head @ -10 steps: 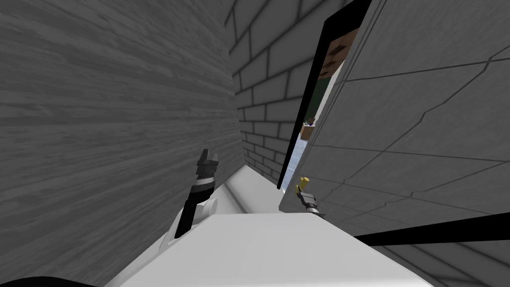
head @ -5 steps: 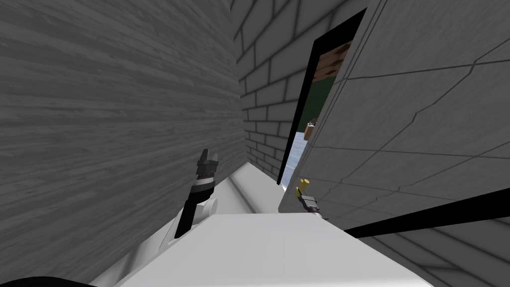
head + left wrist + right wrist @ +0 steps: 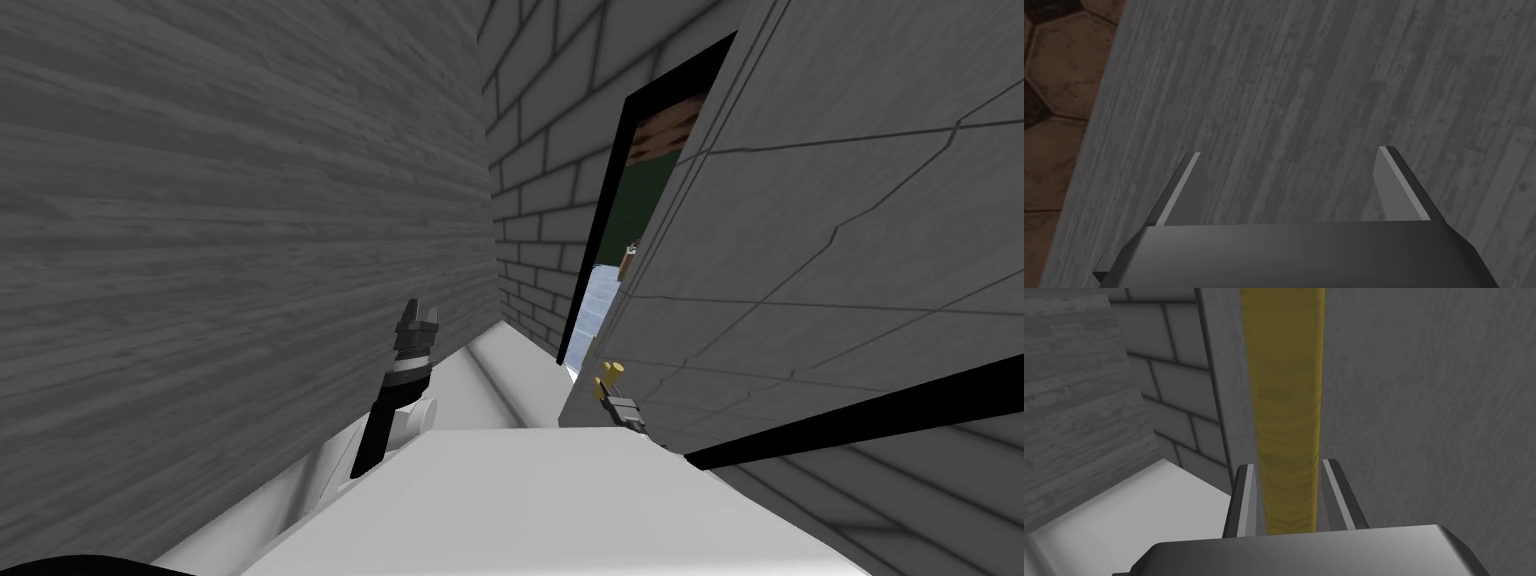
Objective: Pull the door open
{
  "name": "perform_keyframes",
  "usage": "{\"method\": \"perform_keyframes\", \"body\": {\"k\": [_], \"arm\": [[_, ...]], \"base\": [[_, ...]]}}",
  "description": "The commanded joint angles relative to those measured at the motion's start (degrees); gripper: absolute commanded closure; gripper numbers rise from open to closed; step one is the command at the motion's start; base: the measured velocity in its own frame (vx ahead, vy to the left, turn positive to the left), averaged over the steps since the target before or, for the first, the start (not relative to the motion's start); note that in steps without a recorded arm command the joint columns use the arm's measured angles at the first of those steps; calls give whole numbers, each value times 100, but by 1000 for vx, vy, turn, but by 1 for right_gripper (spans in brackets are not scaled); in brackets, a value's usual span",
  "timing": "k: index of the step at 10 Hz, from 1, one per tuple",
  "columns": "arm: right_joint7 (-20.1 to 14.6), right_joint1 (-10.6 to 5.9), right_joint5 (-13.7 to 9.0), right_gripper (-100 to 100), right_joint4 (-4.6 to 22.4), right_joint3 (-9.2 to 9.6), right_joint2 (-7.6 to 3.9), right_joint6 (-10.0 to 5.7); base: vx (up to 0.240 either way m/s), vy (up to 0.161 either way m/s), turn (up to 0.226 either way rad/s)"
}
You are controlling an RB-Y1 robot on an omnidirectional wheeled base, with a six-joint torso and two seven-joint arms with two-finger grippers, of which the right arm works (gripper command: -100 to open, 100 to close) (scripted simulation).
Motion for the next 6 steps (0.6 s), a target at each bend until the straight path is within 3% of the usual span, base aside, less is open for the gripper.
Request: {"method": "perform_keyframes", "body": {"k": [1, 4, 5, 6], "arm": [[-98, 71, 50, 100, 11, 106, -69, -91], [-272, 147, 136, 100, 68, 269, -206, -296], [-226, 123, 119, 100, 39, 232, -179, -251], [-302, 129, 157, 100, 108, 290, -213, -325]], "base": [[-215, -62, 114], [-228, -50, 132], [-92, -1, 21], [-154, -28, 128]]}}
